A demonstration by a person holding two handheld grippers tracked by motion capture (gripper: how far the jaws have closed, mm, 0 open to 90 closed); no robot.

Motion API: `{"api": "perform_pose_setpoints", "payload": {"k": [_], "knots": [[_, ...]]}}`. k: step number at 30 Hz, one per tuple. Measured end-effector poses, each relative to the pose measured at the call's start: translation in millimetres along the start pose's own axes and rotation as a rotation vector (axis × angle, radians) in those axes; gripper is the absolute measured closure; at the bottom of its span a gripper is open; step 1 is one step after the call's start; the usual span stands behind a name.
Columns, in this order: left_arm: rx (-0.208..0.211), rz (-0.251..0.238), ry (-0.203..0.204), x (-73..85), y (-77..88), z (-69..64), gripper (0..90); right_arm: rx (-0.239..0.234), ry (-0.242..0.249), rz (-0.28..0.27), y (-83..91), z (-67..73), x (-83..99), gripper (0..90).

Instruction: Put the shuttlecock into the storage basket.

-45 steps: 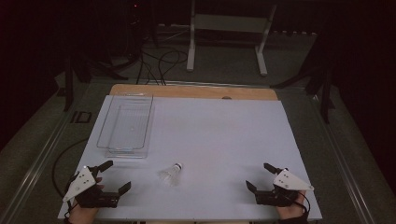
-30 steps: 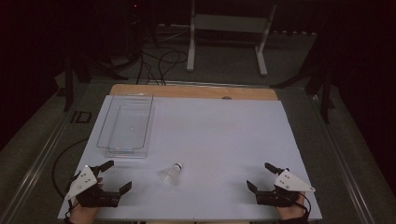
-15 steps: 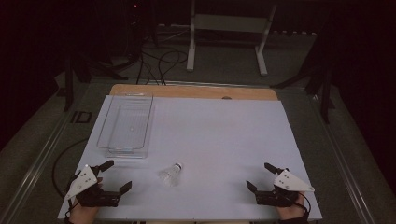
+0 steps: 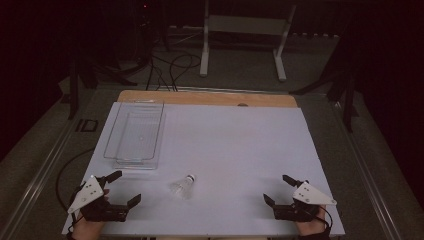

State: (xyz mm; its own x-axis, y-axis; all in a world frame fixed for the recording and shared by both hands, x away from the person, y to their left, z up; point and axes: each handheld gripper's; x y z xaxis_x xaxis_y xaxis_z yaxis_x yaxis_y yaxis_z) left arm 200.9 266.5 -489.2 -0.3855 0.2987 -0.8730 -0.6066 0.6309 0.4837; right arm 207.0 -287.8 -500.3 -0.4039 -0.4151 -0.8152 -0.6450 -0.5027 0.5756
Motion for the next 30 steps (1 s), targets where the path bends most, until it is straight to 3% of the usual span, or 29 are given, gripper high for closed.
{"api": "perform_pose_setpoints", "payload": {"k": [3,5,12,15,30], "knots": [[0.017,0.031,0.016,-8.2,2.6,1.6,0.1,-0.008,-0.005,0.006,-1.2,-0.8,0.5,9.1],[0.010,0.073,-0.009,-13.3,3.9,3.0,0.1,-0.010,-0.006,0.006,-0.8,-0.4,0.2,9.1],[0.025,0.139,-0.035,-19.1,3.9,4.9,0.0,-0.018,-0.005,0.005,-0.1,0.6,-0.6,9.1],[0.016,0.178,-0.073,-21.3,3.2,3.4,0.1,-0.021,-0.004,0.006,-0.4,1.2,-0.9,9.1],[0.054,0.349,-0.115,-31.7,-4.3,-1.4,0.0,-0.038,0.002,0.009,-0.8,2.5,-1.7,9.1]]}}
Point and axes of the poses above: each handheld gripper's, and its own axes: y roughly backward along the jaws, x roughly out of its underside, z roughly to its left, and after that the axes turned 10 degrees about z, right-handed
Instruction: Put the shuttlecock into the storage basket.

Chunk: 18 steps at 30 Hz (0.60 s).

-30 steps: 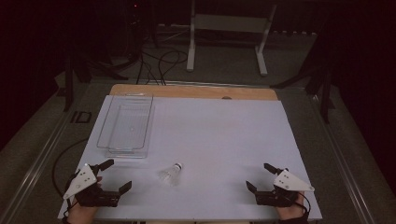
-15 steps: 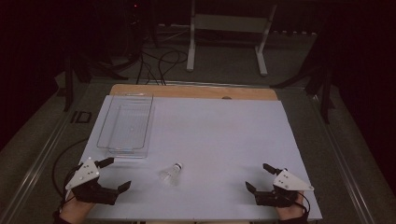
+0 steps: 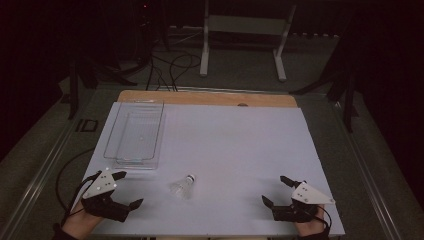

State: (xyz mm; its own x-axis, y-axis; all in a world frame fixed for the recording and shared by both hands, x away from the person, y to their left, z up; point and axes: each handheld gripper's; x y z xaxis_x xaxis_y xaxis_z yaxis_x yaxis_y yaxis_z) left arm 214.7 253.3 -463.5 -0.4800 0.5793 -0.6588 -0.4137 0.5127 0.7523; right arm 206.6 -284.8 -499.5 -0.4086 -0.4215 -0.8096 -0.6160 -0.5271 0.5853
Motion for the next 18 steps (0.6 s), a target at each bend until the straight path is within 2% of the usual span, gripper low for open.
{"api": "perform_pose_setpoints", "payload": {"k": [9,14,18], "knots": [[0.008,0.067,-0.007,-6.7,0.7,-2.1,0.0,-0.007,0.004,0.007,-0.5,0.9,-0.4,9.1],[0.001,0.117,-0.040,-10.0,0.8,-4.2,0.0,-0.007,0.005,0.009,-0.4,1.4,-0.6,9.1],[0.008,0.157,-0.050,-13.1,-0.8,-6.1,0.0,-0.009,0.006,0.010,-0.8,1.8,-0.7,9.1]]}}
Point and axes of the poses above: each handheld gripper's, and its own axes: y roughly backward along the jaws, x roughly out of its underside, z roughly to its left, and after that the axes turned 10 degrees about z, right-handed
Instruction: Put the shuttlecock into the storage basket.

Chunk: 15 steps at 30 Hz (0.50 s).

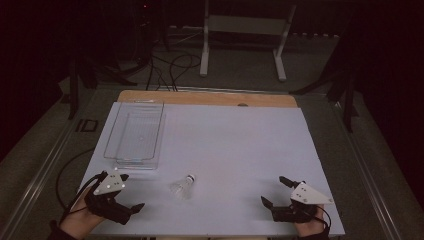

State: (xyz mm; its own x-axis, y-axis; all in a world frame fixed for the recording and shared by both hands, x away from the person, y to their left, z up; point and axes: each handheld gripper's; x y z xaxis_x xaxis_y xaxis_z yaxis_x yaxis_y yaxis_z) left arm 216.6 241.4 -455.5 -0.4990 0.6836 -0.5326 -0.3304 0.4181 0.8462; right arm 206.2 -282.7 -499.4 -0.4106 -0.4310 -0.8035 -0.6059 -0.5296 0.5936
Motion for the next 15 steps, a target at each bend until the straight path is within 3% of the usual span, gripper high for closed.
{"api": "perform_pose_setpoints", "payload": {"k": [15], "knots": [[0.006,0.100,-0.014,-8.2,-4.6,-4.0,0.1,-0.005,0.001,0.006,-0.3,0.9,0.0,9.2]]}}
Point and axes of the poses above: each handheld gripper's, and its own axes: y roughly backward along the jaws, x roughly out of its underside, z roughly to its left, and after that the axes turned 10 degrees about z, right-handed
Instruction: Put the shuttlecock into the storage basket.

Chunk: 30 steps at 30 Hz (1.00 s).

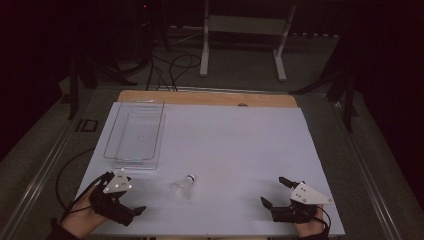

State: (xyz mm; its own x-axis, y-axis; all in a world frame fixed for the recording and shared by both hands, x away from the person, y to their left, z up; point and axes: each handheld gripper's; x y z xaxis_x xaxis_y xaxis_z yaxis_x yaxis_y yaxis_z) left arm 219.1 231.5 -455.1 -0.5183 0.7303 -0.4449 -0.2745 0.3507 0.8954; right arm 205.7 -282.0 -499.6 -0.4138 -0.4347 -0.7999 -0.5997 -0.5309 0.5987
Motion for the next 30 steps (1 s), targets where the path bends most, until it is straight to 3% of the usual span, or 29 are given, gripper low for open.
{"api": "perform_pose_setpoints", "payload": {"k": [9,15,21,23,30], "knots": [[0.012,0.029,0.008,-6.0,2.2,0.6,0.0,-0.002,-0.002,0.002,-0.2,0.2,0.1,9.2],[0.034,0.082,0.025,-11.4,3.5,1.2,0.0,-0.003,-0.001,0.002,-0.4,0.5,-0.1,9.2],[0.024,0.127,0.006,-16.9,1.6,-1.5,0.0,-0.005,-0.001,0.001,-0.4,0.7,-0.3,9.2],[0.029,0.150,-0.017,-20.3,0.3,-3.6,0.0,-0.005,0.000,0.001,-0.4,0.8,-0.3,9.2],[0.032,0.182,-0.016,-26.2,-1.3,-3.7,0.1,-0.009,-0.003,-0.001,-0.3,0.7,-0.4,9.2]]}}
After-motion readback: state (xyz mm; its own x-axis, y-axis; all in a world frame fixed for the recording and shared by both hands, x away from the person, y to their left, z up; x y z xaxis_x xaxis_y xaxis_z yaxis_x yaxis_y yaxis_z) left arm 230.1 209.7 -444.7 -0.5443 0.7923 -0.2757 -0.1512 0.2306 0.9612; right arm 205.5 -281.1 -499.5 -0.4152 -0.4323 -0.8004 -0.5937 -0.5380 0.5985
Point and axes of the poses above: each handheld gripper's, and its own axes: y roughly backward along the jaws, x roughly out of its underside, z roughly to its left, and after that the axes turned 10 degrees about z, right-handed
